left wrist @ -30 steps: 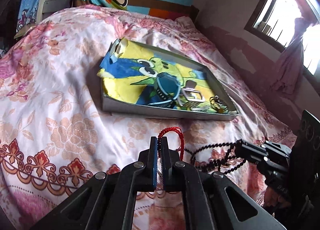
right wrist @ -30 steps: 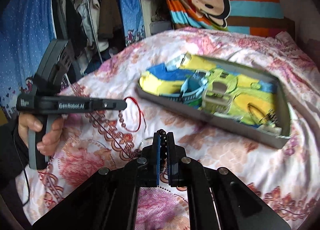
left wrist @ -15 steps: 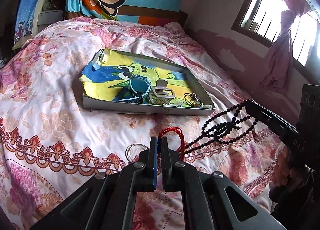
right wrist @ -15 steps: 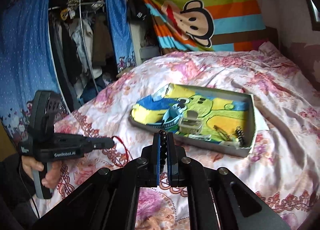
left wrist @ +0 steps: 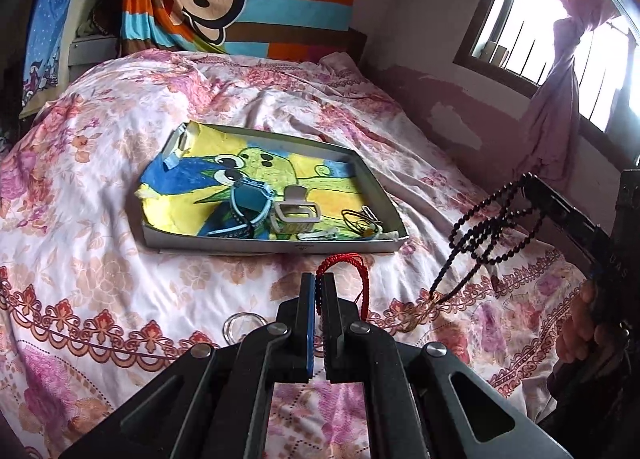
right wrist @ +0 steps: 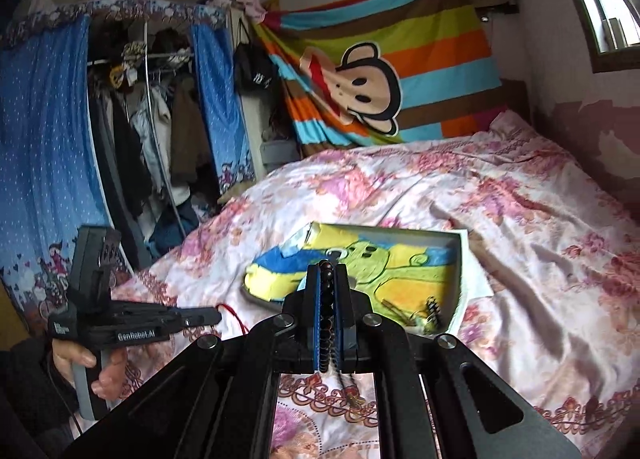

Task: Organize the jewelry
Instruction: 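Carry the red bracelet with the left gripper while the right gripper carries the beads toward the tray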

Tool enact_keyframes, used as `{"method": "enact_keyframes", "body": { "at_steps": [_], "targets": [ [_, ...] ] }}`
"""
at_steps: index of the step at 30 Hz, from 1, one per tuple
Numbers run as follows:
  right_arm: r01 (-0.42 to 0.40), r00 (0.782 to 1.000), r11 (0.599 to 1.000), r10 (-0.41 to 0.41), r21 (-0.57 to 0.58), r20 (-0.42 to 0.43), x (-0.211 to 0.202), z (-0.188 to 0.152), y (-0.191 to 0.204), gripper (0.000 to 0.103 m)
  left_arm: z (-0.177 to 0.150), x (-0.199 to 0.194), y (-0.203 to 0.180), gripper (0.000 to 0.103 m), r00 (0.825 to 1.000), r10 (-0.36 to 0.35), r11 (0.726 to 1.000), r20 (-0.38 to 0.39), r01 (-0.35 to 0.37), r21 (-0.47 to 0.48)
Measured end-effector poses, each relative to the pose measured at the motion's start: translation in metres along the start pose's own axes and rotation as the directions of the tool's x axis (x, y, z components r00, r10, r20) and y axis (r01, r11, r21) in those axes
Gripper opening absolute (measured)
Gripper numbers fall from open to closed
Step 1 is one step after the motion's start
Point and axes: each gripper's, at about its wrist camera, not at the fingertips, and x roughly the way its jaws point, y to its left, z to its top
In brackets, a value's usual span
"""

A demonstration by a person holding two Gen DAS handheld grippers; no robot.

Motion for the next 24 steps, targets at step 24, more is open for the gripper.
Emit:
{"method": "enact_keyframes", "body": {
  "at_steps": [24],
  "targets": [
    [0.037, 0.99, 0.997, -0.027, -0.069, 0.139, -0.006, 0.061, -0.012, 0.005, 0.034, 0.039, -0.038, 0.003, 1.0, -0.012, 0.999, -0.001, 0.012, 0.046]
  ]
}}
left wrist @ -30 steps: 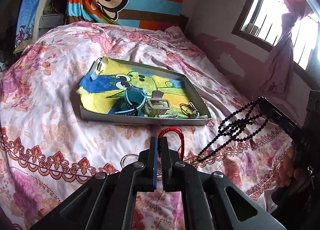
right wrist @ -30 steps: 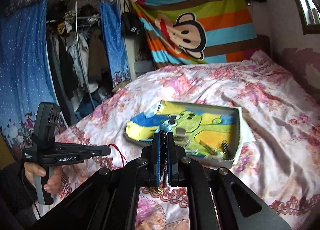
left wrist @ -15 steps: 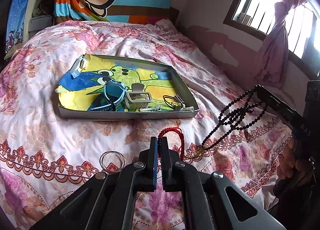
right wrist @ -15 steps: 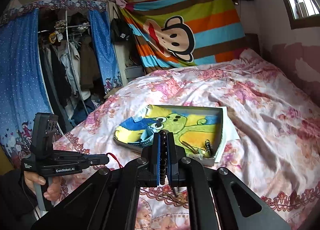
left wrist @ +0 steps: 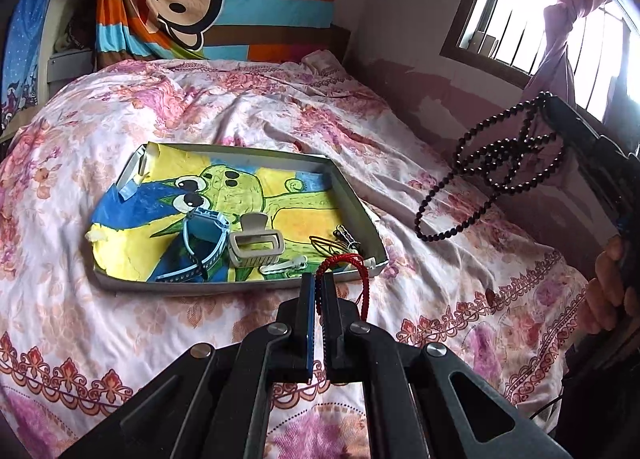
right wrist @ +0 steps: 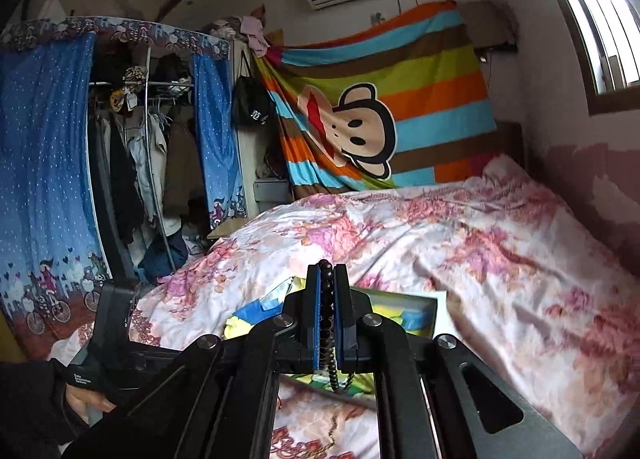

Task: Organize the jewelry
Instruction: 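Carry the red bracelet with the left gripper while the right gripper carries the beads toward the tray, then lower both bracelets into the tray and open both grippers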

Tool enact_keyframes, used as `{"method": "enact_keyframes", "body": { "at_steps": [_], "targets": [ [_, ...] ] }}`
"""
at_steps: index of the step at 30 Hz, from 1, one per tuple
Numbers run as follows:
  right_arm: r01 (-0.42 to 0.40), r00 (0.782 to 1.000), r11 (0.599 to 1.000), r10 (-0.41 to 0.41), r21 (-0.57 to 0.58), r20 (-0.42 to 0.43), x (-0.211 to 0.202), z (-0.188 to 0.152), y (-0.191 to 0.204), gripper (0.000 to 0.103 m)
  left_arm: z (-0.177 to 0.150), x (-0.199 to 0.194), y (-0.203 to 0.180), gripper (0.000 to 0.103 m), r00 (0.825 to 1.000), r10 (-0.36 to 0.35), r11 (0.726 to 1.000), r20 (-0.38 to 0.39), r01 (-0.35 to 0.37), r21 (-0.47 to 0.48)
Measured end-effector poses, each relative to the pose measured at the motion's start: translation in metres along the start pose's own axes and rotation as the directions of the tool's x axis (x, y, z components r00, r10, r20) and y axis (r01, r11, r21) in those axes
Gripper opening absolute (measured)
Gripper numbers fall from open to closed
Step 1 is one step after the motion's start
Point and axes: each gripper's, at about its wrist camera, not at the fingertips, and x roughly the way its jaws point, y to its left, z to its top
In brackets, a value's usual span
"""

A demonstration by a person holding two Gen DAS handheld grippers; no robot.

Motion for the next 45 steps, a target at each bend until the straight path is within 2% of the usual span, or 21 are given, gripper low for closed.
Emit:
{"method": "enact_keyframes", "body": {
  "at_steps": [7, 13, 18, 23, 26, 29, 30, 31, 32, 34, 38, 40, 41, 42, 45],
  "targets": [
    [0.003, 1.0, 1.0, -0.003, 0.028, -0.009, 0.026, 0.005, -0.014, 0.005, 0.021, 0.023, -0.001, 0.003, 1.0, 0.018, 0.999, -0.008, -0.018, -0.028],
    [0.035, 0.999, 0.997, -0.034, 0.065, -0.019, 0.068, -0.018, -0.038, 0.005, 0.044, 0.06, 0.003, 0.003, 0.996, 0.089, 0.995, 0.002, -0.089, -0.051],
    [0.075, 0.987, 0.99, -0.056, 0.122, -0.15, 0.118, -0.058, -0.073, 0.005, 0.049, 0.105, 0.008, 0.003, 0.993, 0.115, 0.989, -0.038, -0.118, -0.084],
    [0.099, 0.947, 0.977, -0.034, 0.189, -0.32, 0.158, -0.099, -0.101, 0.006, 0.048, 0.135, 0.013, 0.004, 0.982, 0.148, 0.98, -0.118, -0.161, -0.113],
    [0.11, 0.925, 0.977, -0.032, 0.184, -0.38, 0.168, -0.114, -0.106, 0.006, 0.046, 0.139, 0.018, 0.004, 0.98, 0.146, 0.975, -0.138, -0.166, -0.146],
    [0.106, 0.919, 0.976, -0.023, 0.192, -0.393, 0.168, -0.12, -0.107, 0.01, 0.043, 0.135, 0.021, 0.004, 0.98, 0.147, 0.974, -0.137, -0.167, -0.151],
    [0.106, 0.918, 0.975, -0.02, 0.197, -0.395, 0.168, -0.12, -0.108, 0.02, 0.042, 0.133, 0.022, 0.007, 0.979, 0.149, 0.974, -0.142, -0.17, -0.152],
    [0.107, 0.919, 0.974, -0.02, 0.199, -0.394, 0.168, -0.12, -0.108, 0.036, 0.041, 0.132, 0.023, 0.009, 0.978, 0.146, 0.974, -0.148, -0.168, -0.153],
    [0.108, 0.921, 0.973, -0.021, 0.203, -0.389, 0.166, -0.12, -0.109, 0.041, 0.041, 0.131, 0.023, 0.013, 0.978, 0.143, 0.974, -0.15, -0.166, -0.153],
    [0.11, 0.922, 0.972, -0.022, 0.208, -0.386, 0.162, -0.118, -0.109, 0.043, 0.041, 0.126, 0.023, 0.018, 0.978, 0.145, 0.974, -0.149, -0.168, -0.152],
    [0.128, 0.928, 0.972, -0.047, 0.197, -0.37, 0.148, -0.105, -0.105, 0.046, 0.04, 0.113, 0.022, 0.032, 0.98, 0.139, 0.974, -0.145, -0.161, -0.159],
    [0.128, 0.937, 0.973, -0.056, 0.191, -0.344, 0.136, -0.096, -0.101, 0.059, 0.039, 0.1, 0.021, 0.048, 0.982, 0.144, 0.973, -0.127, -0.163, -0.164],
    [0.127, 0.942, 0.974, -0.06, 0.186, -0.331, 0.13, -0.092, -0.097, 0.061, 0.038, 0.092, 0.021, 0.068, 0.982, 0.15, 0.971, -0.111, -0.168, -0.17],
    [0.126, 0.946, 0.976, -0.063, 0.179, -0.319, 0.123, -0.088, -0.094, 0.065, 0.037, 0.079, 0.02, 0.083, 0.983, 0.167, 0.967, -0.079, -0.179, -0.179],
    [0.124, 0.957, 0.979, -0.075, 0.16, -0.279, 0.101, -0.077, -0.082, 0.076, 0.038, 0.047, 0.016, 0.088, 0.982, 0.191, 0.966, -0.004, -0.189, -0.175]
  ]
}}
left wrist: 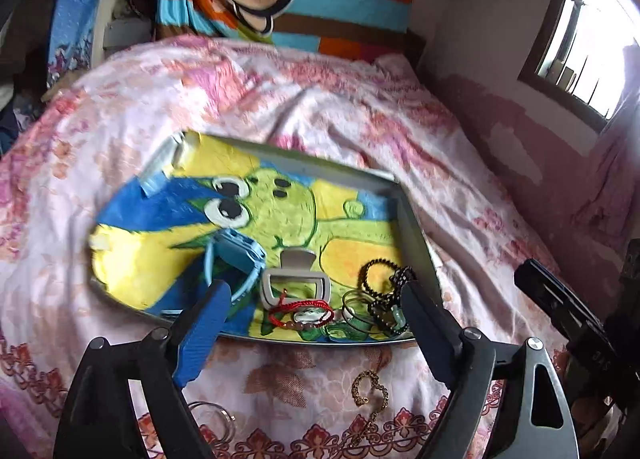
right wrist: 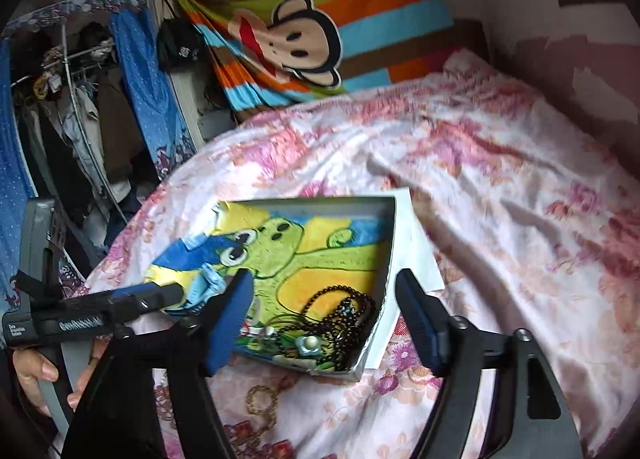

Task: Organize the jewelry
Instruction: 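Lower both bracelets into the tray and open both grippers, then withdraw both grippers toward the silver ring and gold chain on the bed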

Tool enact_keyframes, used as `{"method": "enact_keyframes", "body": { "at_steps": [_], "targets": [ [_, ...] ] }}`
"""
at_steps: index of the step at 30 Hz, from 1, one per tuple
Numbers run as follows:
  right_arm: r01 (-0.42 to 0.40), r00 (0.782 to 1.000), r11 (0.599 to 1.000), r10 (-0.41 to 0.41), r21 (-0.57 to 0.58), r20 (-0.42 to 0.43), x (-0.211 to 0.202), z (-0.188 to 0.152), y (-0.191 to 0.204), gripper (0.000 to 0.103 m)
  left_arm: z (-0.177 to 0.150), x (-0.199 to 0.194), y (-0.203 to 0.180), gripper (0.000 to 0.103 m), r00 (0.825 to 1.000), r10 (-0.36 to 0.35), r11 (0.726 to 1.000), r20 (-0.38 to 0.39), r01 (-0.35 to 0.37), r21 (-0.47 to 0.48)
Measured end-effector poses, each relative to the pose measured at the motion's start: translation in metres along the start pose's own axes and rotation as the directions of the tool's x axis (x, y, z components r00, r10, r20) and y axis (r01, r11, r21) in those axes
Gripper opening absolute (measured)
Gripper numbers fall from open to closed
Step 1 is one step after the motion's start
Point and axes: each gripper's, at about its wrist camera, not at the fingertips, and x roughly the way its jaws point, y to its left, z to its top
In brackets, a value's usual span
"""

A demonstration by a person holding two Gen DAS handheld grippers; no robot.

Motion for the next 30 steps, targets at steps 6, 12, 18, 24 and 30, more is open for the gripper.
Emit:
{"method": "enact_keyframes", "body": {
  "at_steps": [6, 12, 18, 24, 30],
  "targets": [
    [-0.008, 0.995, 1.0, 0.011, -0.027, 0.097, -0.05, -0.005, 0.021, 0.095, -0.007, -0.06, 0.002, 0.1, 0.992, 0.049, 0.998, 0.118, -0.052, 0.024],
    [-0.013, 0.973, 0.999, 0.025, -0.051, 0.229, -0.102, -0.018, 0.051, 0.101, -0.023, -0.114, 0.01, 0.103, 0.971, 0.086, 0.995, 0.225, -0.096, 0.033],
    [-0.003, 0.949, 0.998, 0.021, -0.058, 0.315, -0.142, -0.046, 0.074, 0.101, -0.045, -0.154, 0.028, 0.103, 0.951, 0.091, 0.992, 0.297, -0.112, 0.055],
    [0.006, 0.955, 0.999, 0.007, -0.046, 0.295, -0.157, -0.081, 0.08, 0.101, -0.072, -0.169, 0.053, 0.103, 0.94, 0.126, 0.985, 0.318, -0.157, 0.074],
    [0.05, 0.984, 0.997, -0.039, -0.06, 0.172, -0.136, -0.11, 0.076, 0.101, -0.101, -0.151, 0.083, 0.103, 0.953, 0.162, 0.979, 0.255, -0.187, 0.077]
  ]
}}
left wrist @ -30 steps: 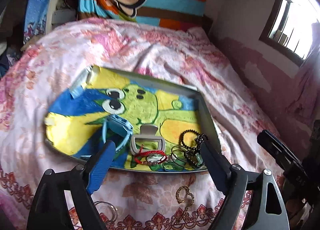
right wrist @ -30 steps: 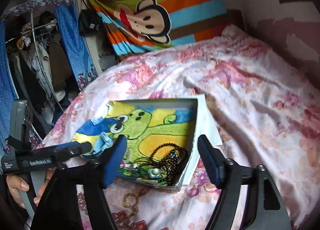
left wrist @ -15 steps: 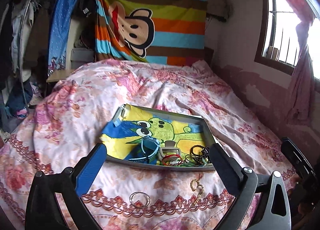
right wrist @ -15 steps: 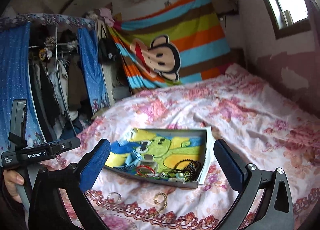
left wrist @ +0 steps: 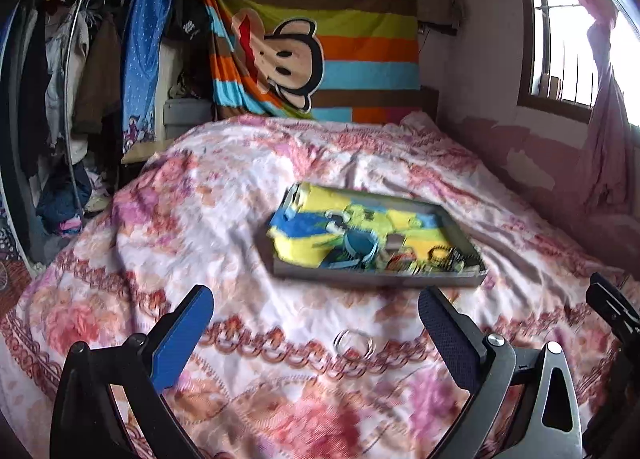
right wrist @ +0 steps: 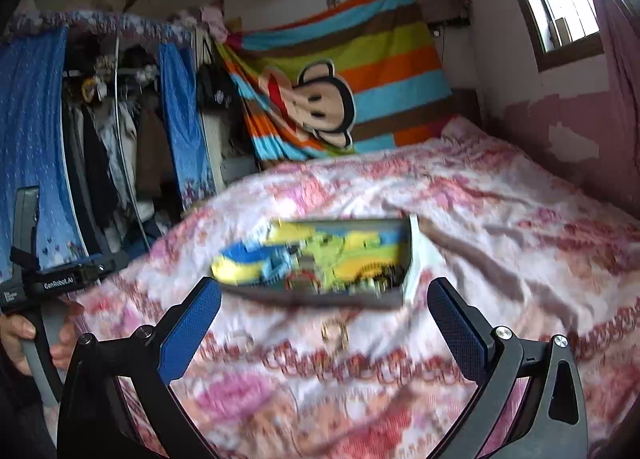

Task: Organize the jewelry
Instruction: 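Withdraw both grippers toward the silver ring and gold chain on the bed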

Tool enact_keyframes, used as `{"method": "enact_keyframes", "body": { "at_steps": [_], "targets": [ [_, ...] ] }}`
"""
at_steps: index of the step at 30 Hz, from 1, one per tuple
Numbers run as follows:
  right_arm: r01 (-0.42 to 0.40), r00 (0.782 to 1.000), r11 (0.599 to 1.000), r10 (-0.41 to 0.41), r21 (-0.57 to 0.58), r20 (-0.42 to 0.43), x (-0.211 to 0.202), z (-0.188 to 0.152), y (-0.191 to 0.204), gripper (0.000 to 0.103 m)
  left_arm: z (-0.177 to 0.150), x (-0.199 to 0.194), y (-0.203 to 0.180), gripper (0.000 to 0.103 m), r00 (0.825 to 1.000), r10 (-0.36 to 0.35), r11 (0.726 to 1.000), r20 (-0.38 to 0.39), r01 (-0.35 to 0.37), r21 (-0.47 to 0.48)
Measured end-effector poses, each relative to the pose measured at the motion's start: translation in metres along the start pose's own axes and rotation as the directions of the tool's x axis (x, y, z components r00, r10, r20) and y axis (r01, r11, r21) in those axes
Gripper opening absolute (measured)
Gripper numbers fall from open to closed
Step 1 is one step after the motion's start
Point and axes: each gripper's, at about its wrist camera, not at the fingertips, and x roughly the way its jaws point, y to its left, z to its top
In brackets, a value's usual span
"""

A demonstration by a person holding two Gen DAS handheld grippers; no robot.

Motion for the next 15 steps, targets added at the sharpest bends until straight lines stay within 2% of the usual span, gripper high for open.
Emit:
{"method": "enact_keyframes", "body": {
  "at_steps": [3, 7, 13, 15],
  "targets": [
    [0.007, 0.997, 1.0, -0.008, -0.016, -0.083, 0.02, -0.012, -0.002, 0.101, -0.022, 0.018, 0.013, 0.103, 0.996, -0.02, 1.0, -0.083, 0.02, -0.001],
    [0.01, 0.979, 1.0, -0.015, -0.027, -0.204, 0.053, -0.029, -0.005, 0.101, -0.041, 0.038, 0.017, 0.103, 0.984, -0.061, 0.998, -0.17, 0.062, 0.0],
    [-0.001, 0.935, 0.999, -0.01, -0.032, -0.353, 0.091, -0.049, -0.011, 0.101, -0.044, 0.069, 0.006, 0.103, 0.954, -0.111, 0.992, -0.278, 0.125, 0.033],
    [-0.028, 0.926, 0.996, -0.005, -0.084, -0.376, 0.103, -0.048, -0.008, 0.101, -0.043, 0.086, 0.001, 0.103, 0.934, -0.134, 0.987, -0.332, 0.155, 0.037]
  ]
}}
